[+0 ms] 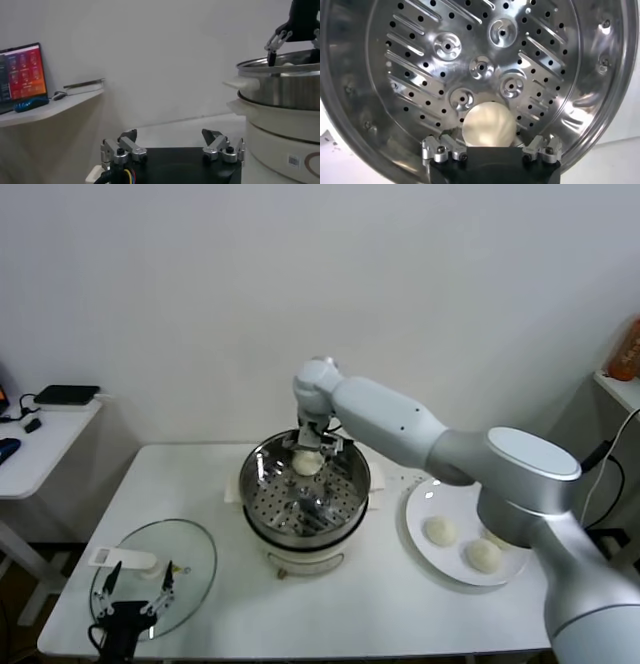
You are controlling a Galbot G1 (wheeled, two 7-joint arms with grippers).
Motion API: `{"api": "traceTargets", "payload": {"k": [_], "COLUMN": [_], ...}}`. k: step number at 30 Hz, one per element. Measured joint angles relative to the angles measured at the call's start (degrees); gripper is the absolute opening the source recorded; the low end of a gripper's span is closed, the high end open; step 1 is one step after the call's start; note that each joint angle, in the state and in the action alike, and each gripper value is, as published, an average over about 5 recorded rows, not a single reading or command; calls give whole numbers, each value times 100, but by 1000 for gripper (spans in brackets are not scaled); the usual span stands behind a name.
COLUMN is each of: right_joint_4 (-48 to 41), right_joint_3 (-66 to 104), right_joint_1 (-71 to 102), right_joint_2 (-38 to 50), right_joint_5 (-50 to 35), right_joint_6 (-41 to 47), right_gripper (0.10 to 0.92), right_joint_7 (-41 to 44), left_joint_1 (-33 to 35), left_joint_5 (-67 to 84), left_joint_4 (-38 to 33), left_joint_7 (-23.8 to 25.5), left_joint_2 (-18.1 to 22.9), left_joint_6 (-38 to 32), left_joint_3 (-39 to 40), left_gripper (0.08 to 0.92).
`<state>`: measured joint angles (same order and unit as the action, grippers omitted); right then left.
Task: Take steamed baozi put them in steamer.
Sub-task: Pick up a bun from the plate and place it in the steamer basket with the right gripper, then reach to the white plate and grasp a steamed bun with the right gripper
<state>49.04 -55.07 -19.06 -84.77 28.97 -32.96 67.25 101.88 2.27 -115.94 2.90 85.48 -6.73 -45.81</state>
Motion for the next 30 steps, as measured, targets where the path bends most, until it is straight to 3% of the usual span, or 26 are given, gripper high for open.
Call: {"api": "traceTargets", "payload": {"k": [11, 21, 30], "right_joint_4": [878, 2096, 2662], "right_joint_3": [-612, -1574, -2010], "right_joint_1": [-853, -1847, -1938], "right_joint_2": [820, 2473, 4023], "right_joint_5": [-1665, -3728, -4775], "right_joint_6": [991, 2615, 3664], "right_gripper": [823, 823, 823], "right_joint_7": [139, -62, -208], "left_joint_1": [-6, -178, -185], "left_joint_5": [-28, 18, 2], "left_joint_4": [-82, -264, -363], "left_joint_7": [22, 89, 107], "left_joint_2": [50, 57, 73], "left_joint_6": [38, 187, 220], "left_joint_3": [31, 56, 166], "left_gripper": [823, 823, 823]}}
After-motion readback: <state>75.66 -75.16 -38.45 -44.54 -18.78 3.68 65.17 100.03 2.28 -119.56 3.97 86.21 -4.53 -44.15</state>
